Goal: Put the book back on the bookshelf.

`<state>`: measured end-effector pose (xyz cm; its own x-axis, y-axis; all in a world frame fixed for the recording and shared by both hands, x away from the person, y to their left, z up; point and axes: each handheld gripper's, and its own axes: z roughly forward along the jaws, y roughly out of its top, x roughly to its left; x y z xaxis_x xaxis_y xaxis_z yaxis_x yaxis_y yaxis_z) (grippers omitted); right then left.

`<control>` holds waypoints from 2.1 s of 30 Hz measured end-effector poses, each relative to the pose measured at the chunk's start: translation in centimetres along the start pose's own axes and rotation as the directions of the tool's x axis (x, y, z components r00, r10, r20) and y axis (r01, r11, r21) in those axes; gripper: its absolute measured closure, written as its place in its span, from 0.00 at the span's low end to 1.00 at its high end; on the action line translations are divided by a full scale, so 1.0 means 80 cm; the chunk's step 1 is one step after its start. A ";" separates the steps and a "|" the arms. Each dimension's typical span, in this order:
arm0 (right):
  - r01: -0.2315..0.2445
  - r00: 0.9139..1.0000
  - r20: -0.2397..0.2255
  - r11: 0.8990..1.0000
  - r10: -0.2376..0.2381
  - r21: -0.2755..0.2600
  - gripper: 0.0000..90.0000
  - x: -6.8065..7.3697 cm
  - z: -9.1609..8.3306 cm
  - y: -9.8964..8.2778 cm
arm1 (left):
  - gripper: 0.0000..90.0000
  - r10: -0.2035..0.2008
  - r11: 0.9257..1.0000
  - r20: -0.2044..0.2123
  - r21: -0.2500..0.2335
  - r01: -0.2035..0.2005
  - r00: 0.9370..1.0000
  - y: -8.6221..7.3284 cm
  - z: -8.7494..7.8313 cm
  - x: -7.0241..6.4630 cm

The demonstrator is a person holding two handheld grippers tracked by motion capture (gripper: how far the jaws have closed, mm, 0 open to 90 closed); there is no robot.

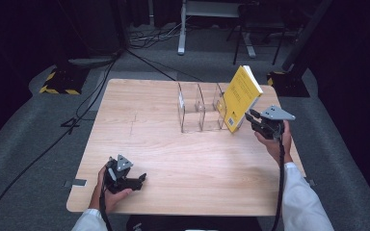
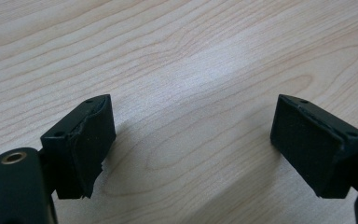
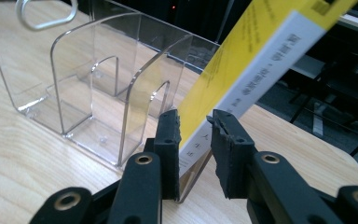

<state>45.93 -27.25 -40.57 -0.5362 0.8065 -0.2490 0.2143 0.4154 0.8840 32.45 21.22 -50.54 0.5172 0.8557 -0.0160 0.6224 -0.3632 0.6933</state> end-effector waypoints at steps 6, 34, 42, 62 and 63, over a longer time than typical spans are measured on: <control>-0.003 0.999 -0.032 1.000 0.004 0.008 0.78 0.000 -0.007 -0.002 | 0.16 -0.003 1.000 0.001 0.000 0.003 1.000 0.000 0.000 0.000; 0.061 0.987 -0.151 0.994 -0.048 0.087 0.54 0.013 -0.065 -0.018 | 0.16 -0.005 1.000 0.001 0.000 0.005 1.000 0.000 0.000 0.000; 0.129 0.974 -0.204 0.983 -0.101 0.131 0.48 0.024 -0.074 -0.026 | 0.16 -0.004 1.000 0.005 0.002 0.004 1.000 0.000 0.000 0.000; 0.190 0.960 -0.246 0.957 -0.134 0.218 0.34 0.045 -0.099 -0.079 | 0.16 -0.004 1.000 0.005 0.001 0.004 1.000 0.000 0.000 0.000; 0.182 0.962 -0.241 0.958 -0.127 0.221 0.34 0.045 -0.101 -0.083 | 0.16 -0.002 1.000 0.004 0.001 0.002 1.000 0.000 0.000 0.000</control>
<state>36.01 -30.50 -44.12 -0.7401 0.6218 -0.2562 0.2884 0.6376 0.7144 32.50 21.19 -50.54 0.5188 0.8546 -0.0204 0.6241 -0.3624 0.6922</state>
